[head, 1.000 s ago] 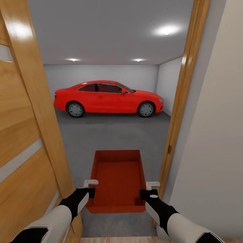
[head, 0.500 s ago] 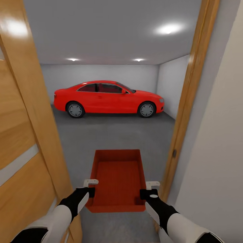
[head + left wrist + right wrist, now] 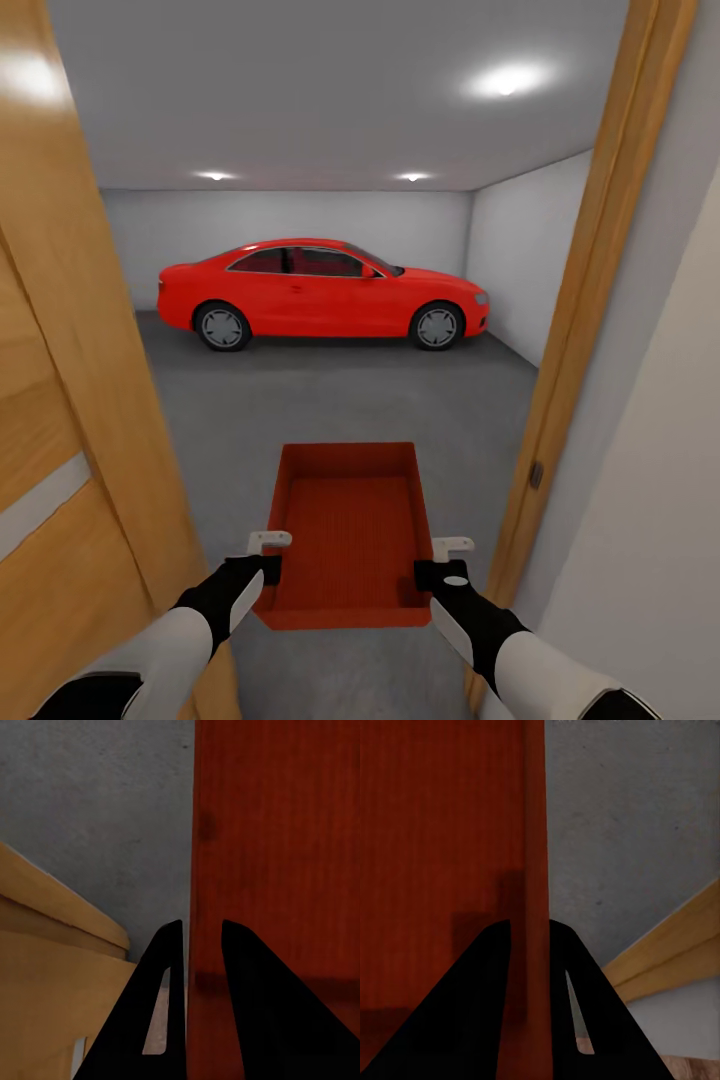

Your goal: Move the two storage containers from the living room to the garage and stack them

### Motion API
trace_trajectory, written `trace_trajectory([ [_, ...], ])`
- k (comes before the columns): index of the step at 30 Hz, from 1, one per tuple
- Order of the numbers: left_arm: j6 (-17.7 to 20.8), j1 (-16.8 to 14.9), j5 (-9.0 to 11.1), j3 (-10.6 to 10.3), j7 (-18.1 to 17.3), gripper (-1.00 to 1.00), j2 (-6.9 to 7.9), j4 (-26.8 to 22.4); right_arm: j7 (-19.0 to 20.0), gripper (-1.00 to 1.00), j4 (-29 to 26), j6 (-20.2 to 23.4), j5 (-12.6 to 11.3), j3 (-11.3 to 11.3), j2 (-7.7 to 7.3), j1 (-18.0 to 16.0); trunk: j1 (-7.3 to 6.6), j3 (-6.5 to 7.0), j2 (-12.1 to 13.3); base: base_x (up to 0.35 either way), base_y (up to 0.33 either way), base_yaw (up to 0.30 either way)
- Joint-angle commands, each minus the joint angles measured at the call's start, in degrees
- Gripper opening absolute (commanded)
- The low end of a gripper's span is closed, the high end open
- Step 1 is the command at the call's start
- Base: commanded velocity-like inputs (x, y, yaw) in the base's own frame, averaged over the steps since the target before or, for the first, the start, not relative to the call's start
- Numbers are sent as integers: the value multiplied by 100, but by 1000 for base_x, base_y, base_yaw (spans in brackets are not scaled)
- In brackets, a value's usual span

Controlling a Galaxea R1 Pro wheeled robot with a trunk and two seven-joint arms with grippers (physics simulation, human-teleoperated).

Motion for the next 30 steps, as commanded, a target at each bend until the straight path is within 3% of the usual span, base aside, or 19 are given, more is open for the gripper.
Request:
trace_trajectory([
  [1, 41, 1, -52, 24, 32, -100, 68, -7, -9, -100, -203, 32, -1, -60, -6, -8, 4, -13, -12, 162, -71, 0],
  [12, 41, 1, -53, 24, 26, -100, 68, -7, -9, -100, -201, 32, -1, -60, -6, -11, 4, -13, -12, 107, -40, 0],
  [30, 41, 1, -54, 33, 26, -100, 77, -1, -9, -100, -203, 33, -1, -60, -6, -9, 4, -13, -12, 315, 0, 0],
])
